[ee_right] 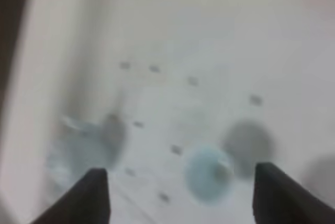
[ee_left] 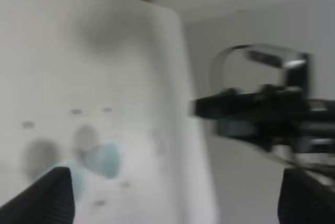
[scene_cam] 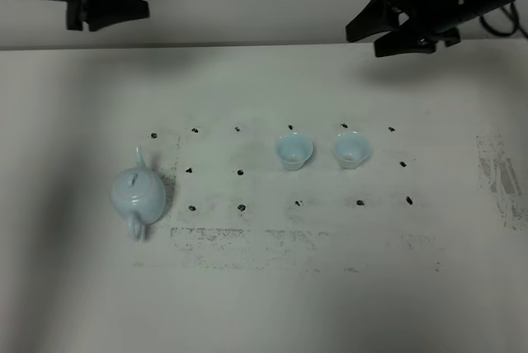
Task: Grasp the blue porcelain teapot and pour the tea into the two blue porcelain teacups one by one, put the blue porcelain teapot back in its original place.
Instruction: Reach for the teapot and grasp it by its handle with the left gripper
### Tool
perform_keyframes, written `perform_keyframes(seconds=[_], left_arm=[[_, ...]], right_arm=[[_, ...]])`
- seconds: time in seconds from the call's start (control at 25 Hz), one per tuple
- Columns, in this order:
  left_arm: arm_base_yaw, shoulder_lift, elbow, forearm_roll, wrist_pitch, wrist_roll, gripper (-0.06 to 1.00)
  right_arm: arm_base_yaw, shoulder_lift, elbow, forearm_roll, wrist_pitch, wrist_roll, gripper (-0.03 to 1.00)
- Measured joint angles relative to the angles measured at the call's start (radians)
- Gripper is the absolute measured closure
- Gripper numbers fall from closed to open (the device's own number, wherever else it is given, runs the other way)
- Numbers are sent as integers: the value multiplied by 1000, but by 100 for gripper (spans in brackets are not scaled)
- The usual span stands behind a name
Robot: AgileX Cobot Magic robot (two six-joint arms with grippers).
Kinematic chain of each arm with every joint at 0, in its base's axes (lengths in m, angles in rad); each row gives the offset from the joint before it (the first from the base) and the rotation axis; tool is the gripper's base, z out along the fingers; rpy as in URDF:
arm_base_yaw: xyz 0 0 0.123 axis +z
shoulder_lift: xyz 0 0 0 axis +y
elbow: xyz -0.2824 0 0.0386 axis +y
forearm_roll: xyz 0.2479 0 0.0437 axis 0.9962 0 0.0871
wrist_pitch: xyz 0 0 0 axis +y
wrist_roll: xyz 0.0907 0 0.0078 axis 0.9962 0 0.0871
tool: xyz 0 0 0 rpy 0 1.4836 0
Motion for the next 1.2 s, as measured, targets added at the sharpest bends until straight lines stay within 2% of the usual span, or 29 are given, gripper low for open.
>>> perform_keyframes(seconds=[0.2, 0.32, 0.48, 0.76, 1.0, 1.2], left_arm=[[24, -181, -1, 271, 2, -37, 19], [25, -267, -1, 369, 1, -46, 19], [25, -337, -1, 401, 1, -52, 19], [25, -361, -1, 426, 1, -54, 19], [25, -361, -1, 481, 1, -55, 19], [25, -361, -1, 506, 1, -55, 19]], right_arm=[[0, -150, 9, -207, 2, 118, 41], [8, -277, 72, -292, 2, 151, 41], [20, -448, 198, -419, 6, 182, 41], [21, -743, 434, -648, 6, 308, 41], [21, -1090, 746, -722, 8, 383, 41], [21, -1385, 941, -732, 11, 400, 41]])
